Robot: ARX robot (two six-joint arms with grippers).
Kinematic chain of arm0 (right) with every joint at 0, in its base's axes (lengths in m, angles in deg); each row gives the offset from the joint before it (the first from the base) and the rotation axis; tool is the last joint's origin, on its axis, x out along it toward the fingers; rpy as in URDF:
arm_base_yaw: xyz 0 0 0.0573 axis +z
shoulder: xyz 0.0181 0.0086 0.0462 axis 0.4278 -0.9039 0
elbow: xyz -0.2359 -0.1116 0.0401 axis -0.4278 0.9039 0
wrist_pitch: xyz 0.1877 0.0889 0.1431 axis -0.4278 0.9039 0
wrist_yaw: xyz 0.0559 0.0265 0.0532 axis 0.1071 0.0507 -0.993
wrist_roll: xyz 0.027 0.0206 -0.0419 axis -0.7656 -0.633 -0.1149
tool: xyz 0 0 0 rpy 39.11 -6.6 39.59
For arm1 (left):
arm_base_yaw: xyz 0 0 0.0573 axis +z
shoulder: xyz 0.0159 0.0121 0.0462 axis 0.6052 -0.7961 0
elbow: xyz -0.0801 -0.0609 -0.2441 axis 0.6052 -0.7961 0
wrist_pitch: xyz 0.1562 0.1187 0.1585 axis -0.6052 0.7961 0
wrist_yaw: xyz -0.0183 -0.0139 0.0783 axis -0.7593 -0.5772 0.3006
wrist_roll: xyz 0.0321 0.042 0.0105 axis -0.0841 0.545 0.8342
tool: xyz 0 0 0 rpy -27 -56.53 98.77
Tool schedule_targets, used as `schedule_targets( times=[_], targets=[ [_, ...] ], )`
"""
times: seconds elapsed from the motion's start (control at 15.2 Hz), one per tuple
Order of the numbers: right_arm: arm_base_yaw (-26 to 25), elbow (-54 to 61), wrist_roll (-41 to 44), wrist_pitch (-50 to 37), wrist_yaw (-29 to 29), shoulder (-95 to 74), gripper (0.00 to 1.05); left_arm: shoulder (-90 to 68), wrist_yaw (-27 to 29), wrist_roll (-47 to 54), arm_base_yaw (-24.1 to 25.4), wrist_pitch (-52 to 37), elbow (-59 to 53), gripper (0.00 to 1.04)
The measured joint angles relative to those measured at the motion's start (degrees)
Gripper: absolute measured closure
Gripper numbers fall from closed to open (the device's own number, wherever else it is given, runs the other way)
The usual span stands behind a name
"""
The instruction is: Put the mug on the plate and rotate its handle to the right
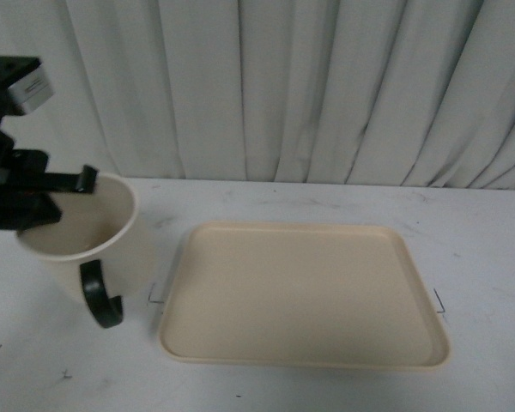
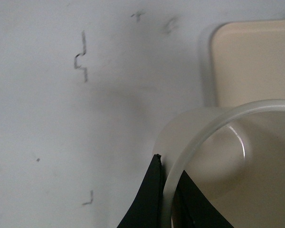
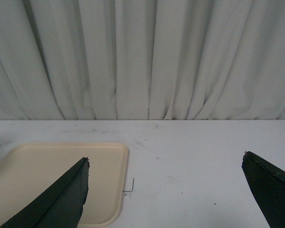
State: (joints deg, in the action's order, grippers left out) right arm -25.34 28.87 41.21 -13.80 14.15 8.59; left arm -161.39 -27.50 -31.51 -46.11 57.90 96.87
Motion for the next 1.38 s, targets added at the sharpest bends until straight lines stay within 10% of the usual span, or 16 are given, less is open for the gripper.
schedule_targets(
  times=[0.59,1.31,1.38],
  targets=[
    [0.0,0.0,0.0,0.0,0.0,0.0,0.07,-20.0,2.3,-3.7,-22.7,2.8,18.4,1.02],
    [0.0,0.0,0.0,0.0,0.0,0.0,0.07,-30.4,2.8,-3.3,-22.9,7.2,29.2,1.02],
    [0.0,0.0,0.0,0.0,0.0,0.0,0.07,-30.8,2.6,-3.0,-22.1,7.0,29.4,0.84]
  ],
)
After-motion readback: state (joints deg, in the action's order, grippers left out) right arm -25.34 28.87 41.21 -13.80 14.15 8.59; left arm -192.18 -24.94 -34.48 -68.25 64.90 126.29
